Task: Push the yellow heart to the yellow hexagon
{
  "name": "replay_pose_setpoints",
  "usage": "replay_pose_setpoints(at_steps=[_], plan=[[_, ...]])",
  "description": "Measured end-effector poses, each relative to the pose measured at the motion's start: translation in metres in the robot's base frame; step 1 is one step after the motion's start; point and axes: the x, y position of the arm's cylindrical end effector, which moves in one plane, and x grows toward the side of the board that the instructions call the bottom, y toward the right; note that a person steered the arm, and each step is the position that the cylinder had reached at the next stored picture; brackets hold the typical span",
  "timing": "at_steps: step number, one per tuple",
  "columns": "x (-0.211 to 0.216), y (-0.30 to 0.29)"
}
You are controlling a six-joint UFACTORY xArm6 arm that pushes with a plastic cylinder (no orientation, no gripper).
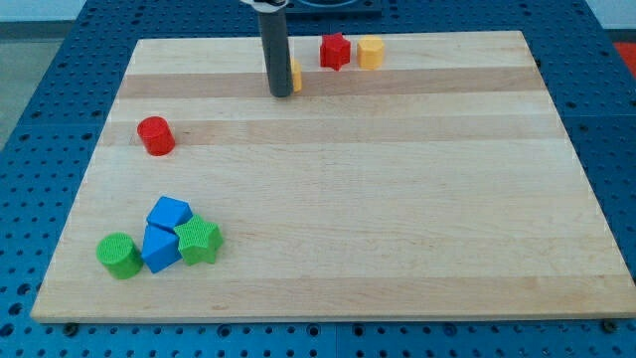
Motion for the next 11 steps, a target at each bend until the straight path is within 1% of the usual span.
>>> replay_pose_setpoints(at_steps=[1,3,4,6,8,11], plan=[[-0.004,-0.01],[-0.011,-0.065],[-0.026,-0.065],[-0.024,-0.018],[-0.024,0.044],[-0.018,0.068]])
